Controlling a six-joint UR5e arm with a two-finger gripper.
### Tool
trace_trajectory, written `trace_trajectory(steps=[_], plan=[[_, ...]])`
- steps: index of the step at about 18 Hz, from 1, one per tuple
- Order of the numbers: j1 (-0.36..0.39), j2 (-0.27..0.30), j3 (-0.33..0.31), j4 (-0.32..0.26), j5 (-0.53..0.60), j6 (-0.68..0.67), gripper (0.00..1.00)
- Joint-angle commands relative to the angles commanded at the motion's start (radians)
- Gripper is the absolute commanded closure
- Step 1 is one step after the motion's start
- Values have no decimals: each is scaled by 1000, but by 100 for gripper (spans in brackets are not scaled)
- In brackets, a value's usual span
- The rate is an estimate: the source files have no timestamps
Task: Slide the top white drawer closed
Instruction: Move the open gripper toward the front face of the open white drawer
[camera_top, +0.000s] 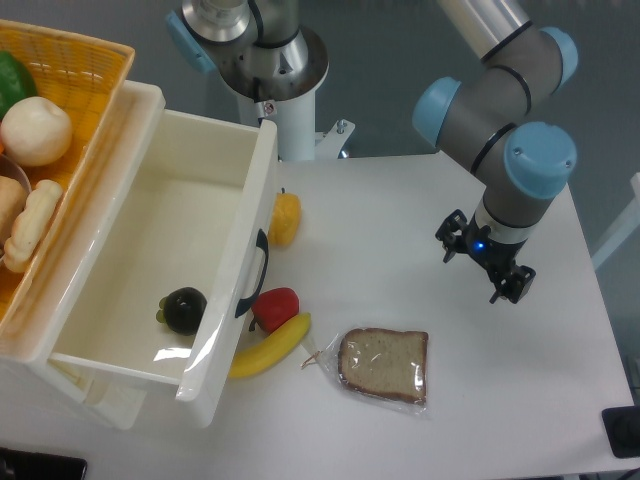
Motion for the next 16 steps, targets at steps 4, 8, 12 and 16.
trace_trajectory(steps=[4,8,12,16], plan=[[0,5,0,-2,0,-3,0],[-14,17,-23,2,-24,-203,0],[-15,54,-86,5,-25,-241,0],[-5,83,-126,3,-46,-242,0]])
